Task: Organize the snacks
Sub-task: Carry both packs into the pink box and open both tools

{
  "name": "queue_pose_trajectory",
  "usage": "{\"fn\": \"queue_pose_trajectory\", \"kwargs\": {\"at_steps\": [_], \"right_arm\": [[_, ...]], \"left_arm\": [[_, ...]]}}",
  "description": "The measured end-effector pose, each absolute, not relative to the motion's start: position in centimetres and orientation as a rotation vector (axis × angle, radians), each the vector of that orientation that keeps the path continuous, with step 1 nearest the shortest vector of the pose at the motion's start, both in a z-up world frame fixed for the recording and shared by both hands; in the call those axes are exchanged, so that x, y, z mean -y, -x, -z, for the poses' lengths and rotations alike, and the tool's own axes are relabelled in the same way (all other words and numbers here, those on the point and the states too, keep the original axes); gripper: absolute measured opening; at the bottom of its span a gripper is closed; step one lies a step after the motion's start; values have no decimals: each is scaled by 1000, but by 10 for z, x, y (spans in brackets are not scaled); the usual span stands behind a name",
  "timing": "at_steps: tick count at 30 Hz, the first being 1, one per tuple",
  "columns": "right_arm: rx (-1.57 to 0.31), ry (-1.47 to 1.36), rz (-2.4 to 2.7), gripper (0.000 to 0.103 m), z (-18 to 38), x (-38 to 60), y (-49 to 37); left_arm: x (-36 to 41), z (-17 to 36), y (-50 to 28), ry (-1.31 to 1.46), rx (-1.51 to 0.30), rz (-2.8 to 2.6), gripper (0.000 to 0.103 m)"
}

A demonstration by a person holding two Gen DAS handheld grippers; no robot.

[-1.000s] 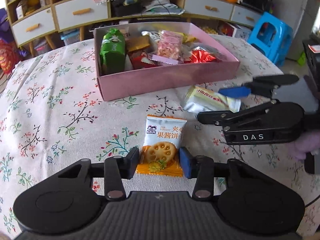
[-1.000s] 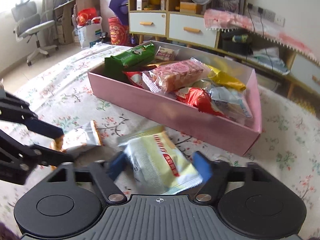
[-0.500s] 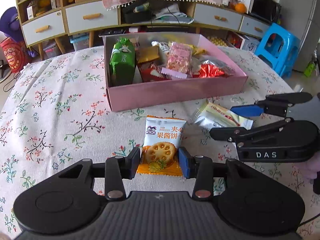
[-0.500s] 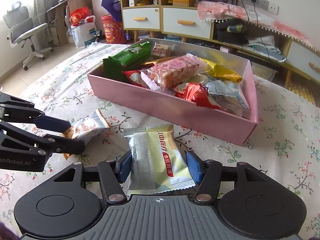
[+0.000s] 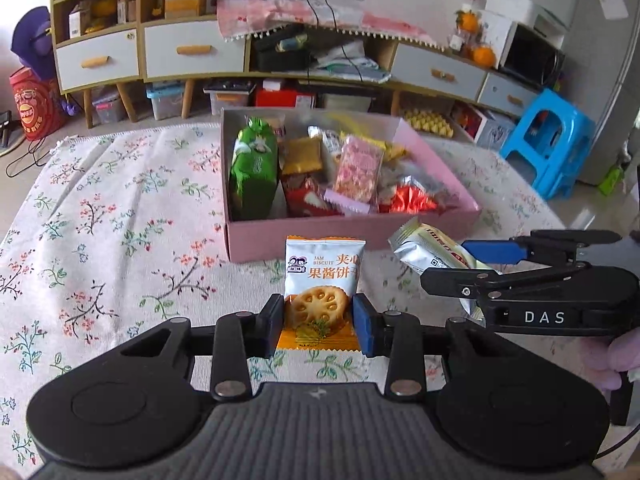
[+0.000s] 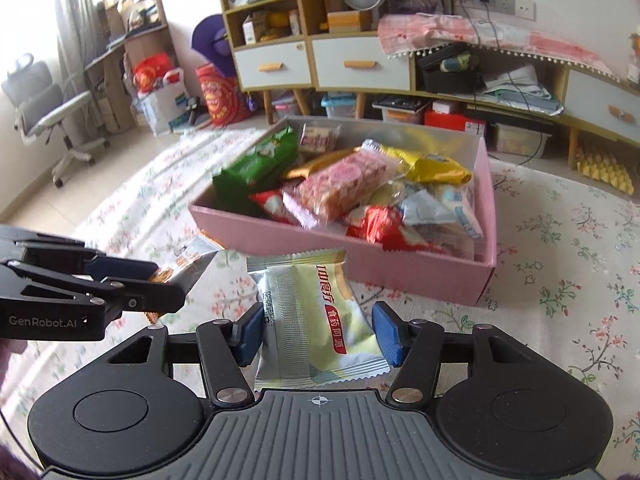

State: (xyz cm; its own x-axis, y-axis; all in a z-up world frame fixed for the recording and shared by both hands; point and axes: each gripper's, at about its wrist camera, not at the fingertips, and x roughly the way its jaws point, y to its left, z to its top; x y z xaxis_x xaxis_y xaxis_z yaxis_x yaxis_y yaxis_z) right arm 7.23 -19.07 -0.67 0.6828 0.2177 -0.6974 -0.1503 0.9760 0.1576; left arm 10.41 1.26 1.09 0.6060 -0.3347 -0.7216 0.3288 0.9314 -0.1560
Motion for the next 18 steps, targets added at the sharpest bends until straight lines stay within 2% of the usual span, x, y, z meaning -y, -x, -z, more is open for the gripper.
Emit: {"fn": "queue_pose_trajectory", "kwargs": {"at_steps": [11, 18], "right_arm": [[-733, -290, -93, 57, -19, 214, -82], [-728, -309, -54, 57, -29, 224, -82]], "left_arm": [[0, -28, -117, 21, -787, 337, 34], [7, -33, -124, 5, -786, 323, 34]]}}
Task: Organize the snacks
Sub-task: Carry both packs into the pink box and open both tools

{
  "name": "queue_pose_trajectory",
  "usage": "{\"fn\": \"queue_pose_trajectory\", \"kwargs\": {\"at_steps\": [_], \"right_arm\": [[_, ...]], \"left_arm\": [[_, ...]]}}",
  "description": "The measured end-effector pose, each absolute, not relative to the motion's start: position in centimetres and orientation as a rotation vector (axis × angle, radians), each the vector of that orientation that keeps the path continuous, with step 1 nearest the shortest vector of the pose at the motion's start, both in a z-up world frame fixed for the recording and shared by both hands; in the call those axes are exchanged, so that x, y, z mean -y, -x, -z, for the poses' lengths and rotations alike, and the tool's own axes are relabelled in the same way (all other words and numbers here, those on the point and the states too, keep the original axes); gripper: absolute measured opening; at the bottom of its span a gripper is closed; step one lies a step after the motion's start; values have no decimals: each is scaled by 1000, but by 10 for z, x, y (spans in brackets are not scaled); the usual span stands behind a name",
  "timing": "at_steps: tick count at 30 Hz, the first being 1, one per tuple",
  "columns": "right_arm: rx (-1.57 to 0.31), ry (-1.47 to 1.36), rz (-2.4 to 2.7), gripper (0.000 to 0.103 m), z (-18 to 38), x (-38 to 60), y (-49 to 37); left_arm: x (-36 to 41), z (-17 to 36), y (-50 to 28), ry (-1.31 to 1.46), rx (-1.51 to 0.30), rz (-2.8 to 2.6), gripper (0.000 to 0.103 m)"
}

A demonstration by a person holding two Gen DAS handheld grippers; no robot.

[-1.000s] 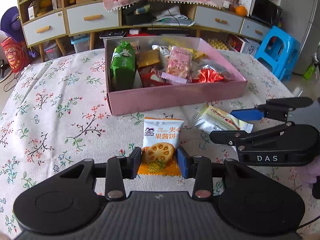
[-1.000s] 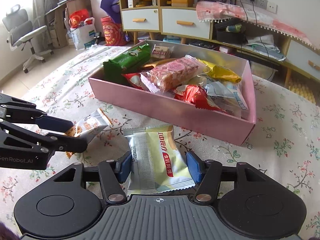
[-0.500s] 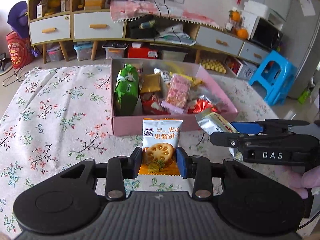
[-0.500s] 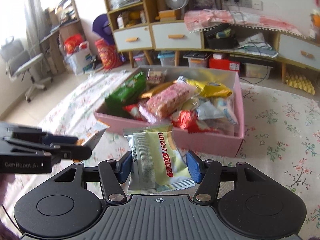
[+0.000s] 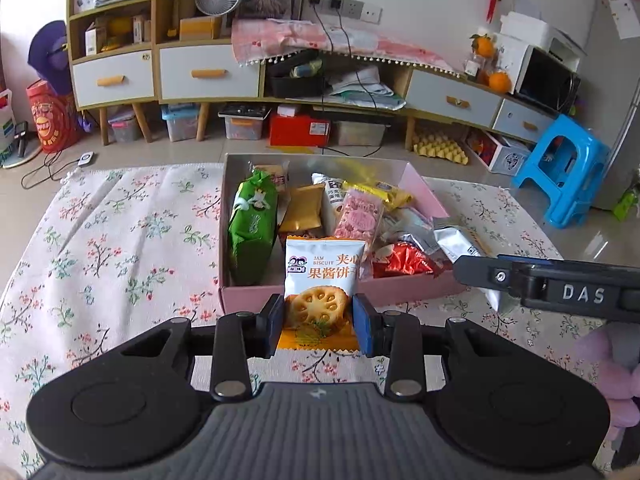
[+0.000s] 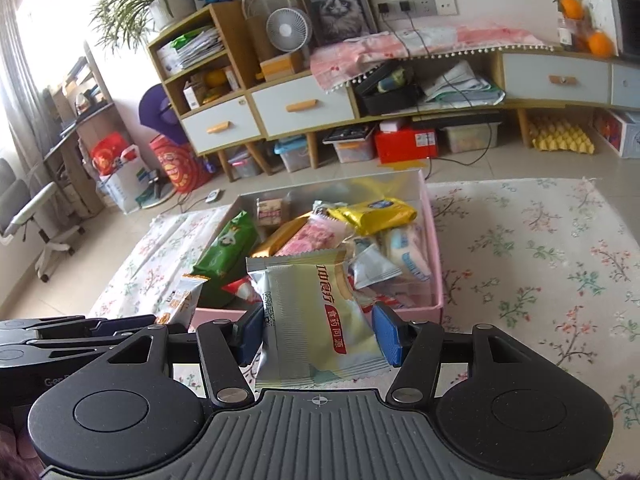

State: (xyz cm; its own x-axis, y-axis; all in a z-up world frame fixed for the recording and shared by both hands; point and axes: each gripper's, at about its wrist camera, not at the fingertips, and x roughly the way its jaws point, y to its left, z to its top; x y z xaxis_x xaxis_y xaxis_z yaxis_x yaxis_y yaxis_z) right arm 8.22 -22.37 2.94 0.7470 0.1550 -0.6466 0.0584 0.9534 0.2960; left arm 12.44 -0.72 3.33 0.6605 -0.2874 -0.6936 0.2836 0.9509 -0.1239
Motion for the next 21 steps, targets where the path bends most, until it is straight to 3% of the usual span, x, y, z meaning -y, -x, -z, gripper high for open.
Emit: {"fn": "queue_pose_trajectory", "kwargs": {"at_steps": [21], "right_arm": [[-689, -552, 58, 57, -15, 273, -147]], "left_arm": [[20, -31, -206, -28, -740, 315, 34]]}}
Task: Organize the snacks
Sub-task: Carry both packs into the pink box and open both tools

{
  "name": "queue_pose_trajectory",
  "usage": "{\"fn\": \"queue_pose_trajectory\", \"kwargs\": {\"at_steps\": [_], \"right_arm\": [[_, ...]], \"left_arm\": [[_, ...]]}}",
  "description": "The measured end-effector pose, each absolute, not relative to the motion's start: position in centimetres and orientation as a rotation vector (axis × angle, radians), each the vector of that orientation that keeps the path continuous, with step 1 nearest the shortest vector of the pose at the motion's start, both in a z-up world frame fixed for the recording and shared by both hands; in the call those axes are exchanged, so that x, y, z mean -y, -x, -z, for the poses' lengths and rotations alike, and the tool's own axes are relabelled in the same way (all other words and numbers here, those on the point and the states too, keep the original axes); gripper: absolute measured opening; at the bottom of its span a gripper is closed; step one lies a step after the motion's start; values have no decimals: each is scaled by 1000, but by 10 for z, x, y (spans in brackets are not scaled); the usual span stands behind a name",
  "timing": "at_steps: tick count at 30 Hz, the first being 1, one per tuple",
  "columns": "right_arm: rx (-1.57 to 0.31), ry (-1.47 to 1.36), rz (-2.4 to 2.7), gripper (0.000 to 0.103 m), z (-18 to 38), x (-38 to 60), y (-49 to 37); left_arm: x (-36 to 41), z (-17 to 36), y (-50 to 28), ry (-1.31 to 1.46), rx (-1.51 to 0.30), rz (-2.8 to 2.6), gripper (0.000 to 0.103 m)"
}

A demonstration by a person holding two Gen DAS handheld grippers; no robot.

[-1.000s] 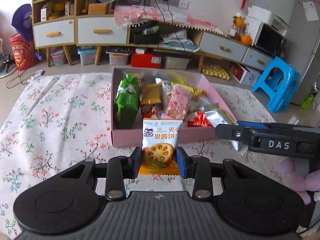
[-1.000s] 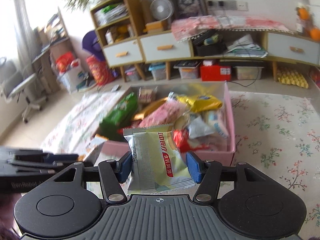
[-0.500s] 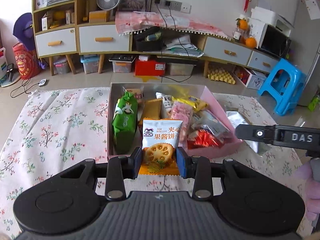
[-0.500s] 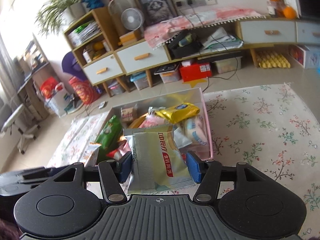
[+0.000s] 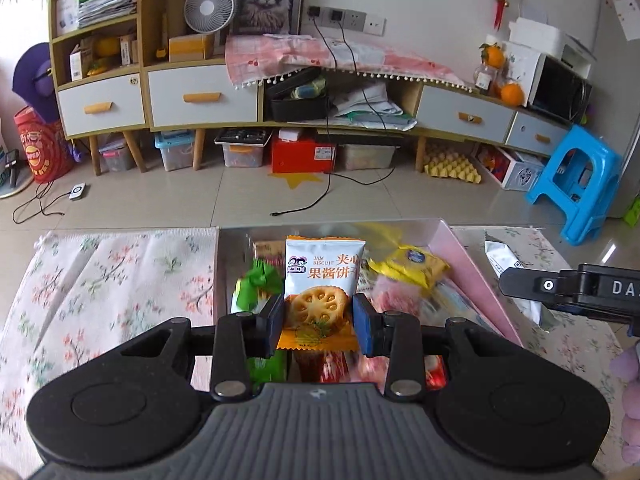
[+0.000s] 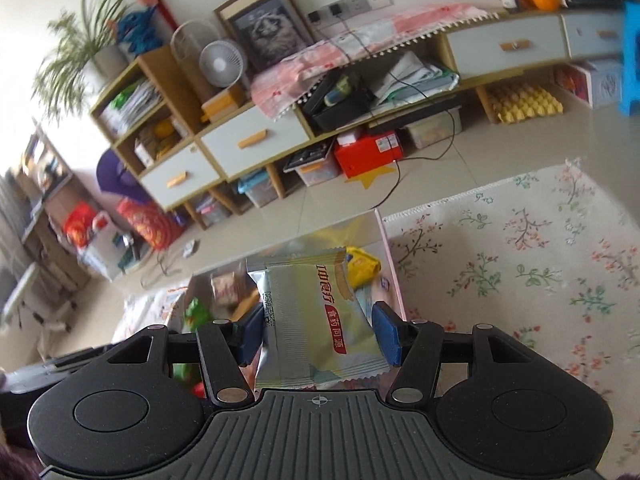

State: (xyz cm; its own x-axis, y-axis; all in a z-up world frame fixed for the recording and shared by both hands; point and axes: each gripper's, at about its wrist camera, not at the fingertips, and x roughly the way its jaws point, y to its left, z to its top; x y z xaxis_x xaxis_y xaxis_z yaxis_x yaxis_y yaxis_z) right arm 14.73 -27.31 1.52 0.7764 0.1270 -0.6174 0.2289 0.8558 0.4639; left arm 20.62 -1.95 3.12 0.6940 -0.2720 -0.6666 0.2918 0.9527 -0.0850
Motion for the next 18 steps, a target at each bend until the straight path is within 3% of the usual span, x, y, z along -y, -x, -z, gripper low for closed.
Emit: {"fn": "queue_pose_trajectory", "kwargs": {"at_steps": [18], "right_arm": [[-703, -553, 57, 57, 18, 276, -180]], "left_arm": [[35, -11, -239, -114, -771, 285, 34]]}}
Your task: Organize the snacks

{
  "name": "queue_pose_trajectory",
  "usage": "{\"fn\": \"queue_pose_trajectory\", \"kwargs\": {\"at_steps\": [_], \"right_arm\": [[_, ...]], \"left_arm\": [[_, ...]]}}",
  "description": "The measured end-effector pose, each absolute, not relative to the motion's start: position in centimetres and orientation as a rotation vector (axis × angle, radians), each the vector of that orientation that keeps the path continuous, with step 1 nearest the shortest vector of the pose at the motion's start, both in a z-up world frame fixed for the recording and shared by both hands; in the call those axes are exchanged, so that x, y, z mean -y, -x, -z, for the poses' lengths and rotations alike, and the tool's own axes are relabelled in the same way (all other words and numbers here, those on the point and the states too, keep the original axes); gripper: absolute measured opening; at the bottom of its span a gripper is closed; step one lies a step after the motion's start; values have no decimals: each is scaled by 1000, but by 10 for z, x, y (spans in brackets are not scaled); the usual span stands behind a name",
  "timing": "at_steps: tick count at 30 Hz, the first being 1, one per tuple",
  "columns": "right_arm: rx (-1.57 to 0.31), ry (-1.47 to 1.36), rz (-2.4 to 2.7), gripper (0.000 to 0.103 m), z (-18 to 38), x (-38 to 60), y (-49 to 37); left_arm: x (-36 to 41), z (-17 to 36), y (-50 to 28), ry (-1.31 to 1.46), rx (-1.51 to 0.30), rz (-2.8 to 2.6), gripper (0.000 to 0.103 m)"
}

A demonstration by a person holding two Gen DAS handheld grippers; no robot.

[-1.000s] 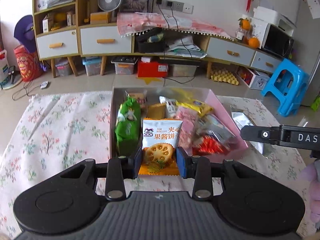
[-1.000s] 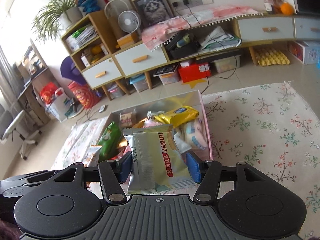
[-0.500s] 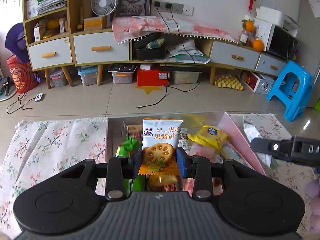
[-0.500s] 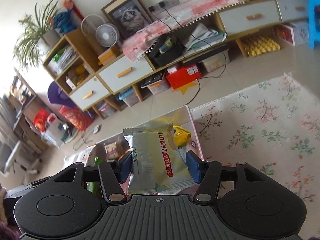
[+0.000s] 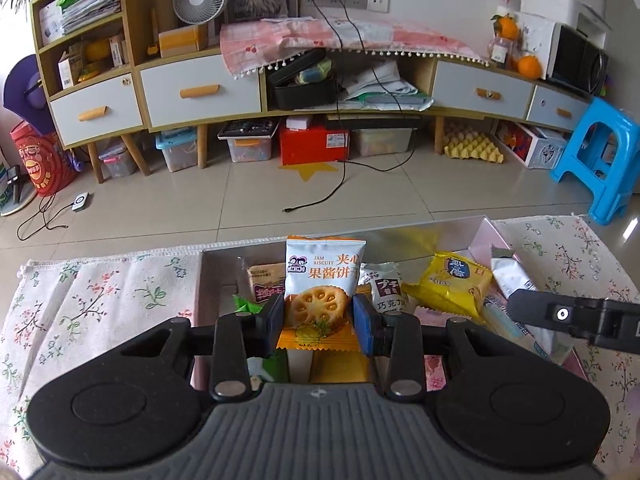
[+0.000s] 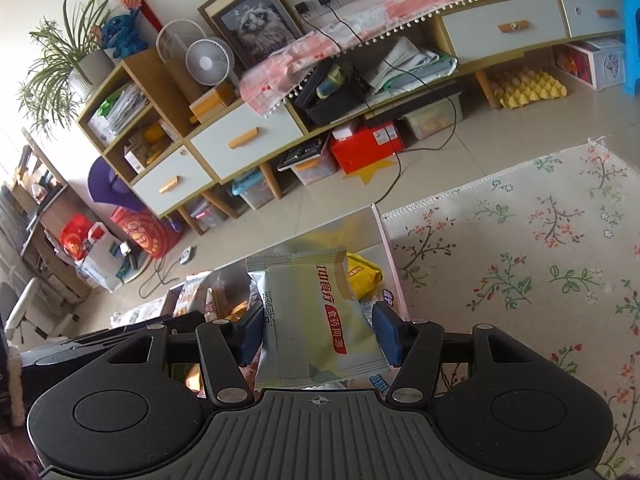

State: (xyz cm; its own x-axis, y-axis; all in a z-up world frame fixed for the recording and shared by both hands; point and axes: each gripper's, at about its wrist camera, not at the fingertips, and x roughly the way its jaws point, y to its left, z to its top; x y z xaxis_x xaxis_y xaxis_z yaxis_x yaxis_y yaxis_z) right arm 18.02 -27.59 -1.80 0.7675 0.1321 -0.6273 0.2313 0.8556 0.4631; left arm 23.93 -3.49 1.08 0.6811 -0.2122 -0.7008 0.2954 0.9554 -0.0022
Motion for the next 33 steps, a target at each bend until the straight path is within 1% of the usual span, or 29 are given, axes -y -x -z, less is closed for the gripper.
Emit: {"fn": "queue_pose_trajectory", "kwargs": {"at_steps": [6, 9, 11, 12, 13, 15, 17, 20, 23, 25, 29, 33], "right_arm": [[-708, -544, 67, 58, 22, 277, -182], [-702, -553, 63, 60, 22, 278, -182], [-702, -573, 56, 69, 20, 279, -182], [-698, -586, 58, 80, 19, 280, -181], [-692, -595, 55, 81, 17, 280, -180], [-687, -592, 52, 81, 13, 280, -178], [-682, -583, 55, 81, 9, 278, -175], [-703, -568, 53, 81, 5, 277, -171], [-710, -546, 67, 86, -4, 277, -163], [-712, -539, 82, 88, -9, 277, -155], [-723, -513, 97, 88, -20, 275, -136], [-738, -459, 110, 92, -31, 266, -114]], "left_arm": [[39, -9, -242, -123, -777, 307, 34], [40, -8, -241, -137, -766, 305, 38], [40, -10, -239, -139, -751, 301, 53], [40, -11, -238, -136, -745, 301, 55], [40, -12, -237, -135, -741, 300, 57], [39, -15, -236, -137, -741, 296, 61], [39, -18, -232, -141, -739, 290, 69], [35, -24, -219, -143, -727, 275, 79], [30, -28, -206, -135, -724, 256, 87], [25, -31, -197, -113, -732, 241, 91], [15, -38, -179, -85, -750, 205, 97], [12, -43, -157, -98, -763, 176, 100]]}}
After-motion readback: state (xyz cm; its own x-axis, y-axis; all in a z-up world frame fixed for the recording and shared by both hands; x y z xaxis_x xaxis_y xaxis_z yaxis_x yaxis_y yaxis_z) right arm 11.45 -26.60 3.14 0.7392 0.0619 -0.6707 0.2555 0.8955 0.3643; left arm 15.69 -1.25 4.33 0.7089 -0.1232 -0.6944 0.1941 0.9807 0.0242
